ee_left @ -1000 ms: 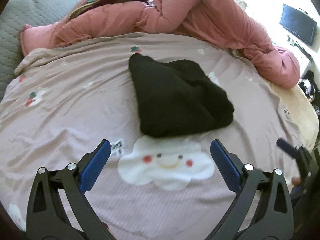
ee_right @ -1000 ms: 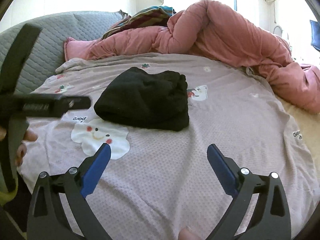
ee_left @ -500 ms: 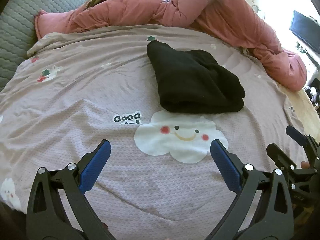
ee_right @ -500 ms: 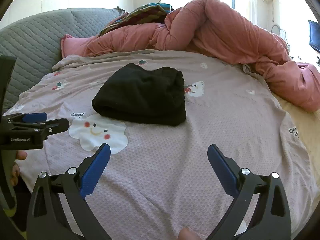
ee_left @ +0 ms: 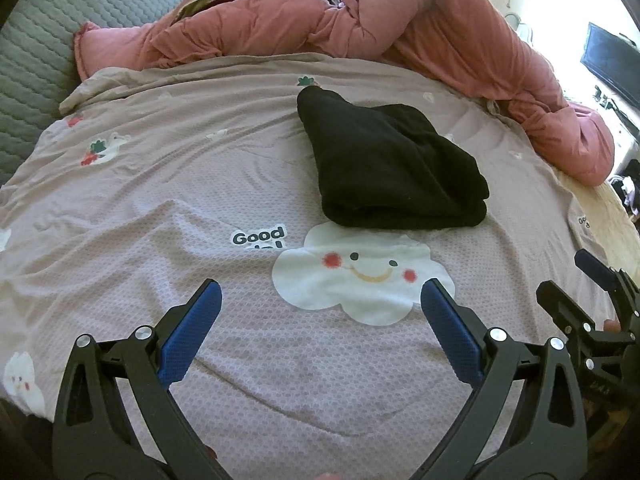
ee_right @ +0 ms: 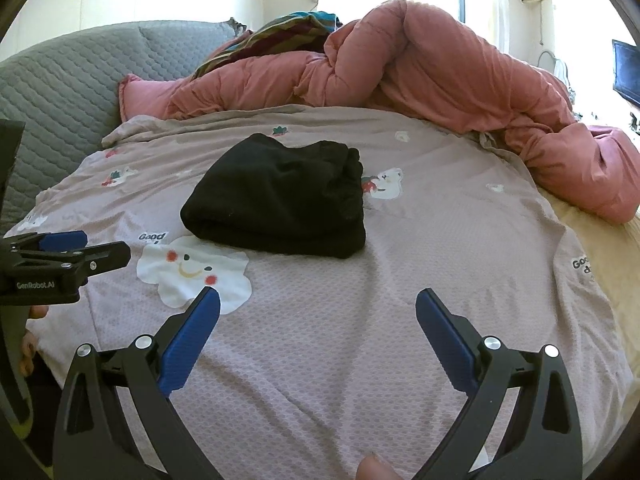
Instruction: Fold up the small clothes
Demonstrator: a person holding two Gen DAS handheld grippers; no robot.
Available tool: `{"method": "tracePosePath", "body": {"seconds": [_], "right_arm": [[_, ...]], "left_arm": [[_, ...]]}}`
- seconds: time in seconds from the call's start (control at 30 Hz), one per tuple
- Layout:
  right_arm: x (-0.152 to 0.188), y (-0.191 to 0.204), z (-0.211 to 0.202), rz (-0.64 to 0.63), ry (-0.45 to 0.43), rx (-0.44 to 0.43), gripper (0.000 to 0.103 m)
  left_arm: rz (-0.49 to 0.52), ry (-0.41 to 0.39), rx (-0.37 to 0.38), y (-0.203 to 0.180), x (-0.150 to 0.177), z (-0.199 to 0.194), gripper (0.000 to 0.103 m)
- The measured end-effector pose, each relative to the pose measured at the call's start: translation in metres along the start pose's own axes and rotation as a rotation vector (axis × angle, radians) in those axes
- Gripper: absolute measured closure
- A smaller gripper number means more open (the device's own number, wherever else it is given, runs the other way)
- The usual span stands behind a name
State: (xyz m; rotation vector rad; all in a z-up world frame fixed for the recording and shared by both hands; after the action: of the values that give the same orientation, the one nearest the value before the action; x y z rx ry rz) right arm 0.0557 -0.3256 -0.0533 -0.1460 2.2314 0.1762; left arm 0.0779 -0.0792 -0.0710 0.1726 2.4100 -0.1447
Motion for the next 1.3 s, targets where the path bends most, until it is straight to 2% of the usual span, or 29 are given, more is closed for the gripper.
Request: {"method": "tracePosePath", "body": {"seconds": [1.3], "right_arm": [[-0.0016,-0.0052,-0.0018,0.011,0.000,0.007,0.005]], "left_arm": [[0.001,-0.017,-0.038,0.0020,-0.0003,-0.0096,0.010]]}}
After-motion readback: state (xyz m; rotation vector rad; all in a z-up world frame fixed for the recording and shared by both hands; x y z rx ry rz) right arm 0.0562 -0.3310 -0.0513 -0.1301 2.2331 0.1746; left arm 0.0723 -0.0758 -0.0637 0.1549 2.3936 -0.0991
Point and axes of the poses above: each gripper's, at about its wrist camera, not at the fingertips, and z roughly the way its jaws point, y to its left, x to its underside, the point moved 8 cm from there along z, roughly the way its jaws point, and after that the axes turned 3 degrees about z, right-handed, at the moved point
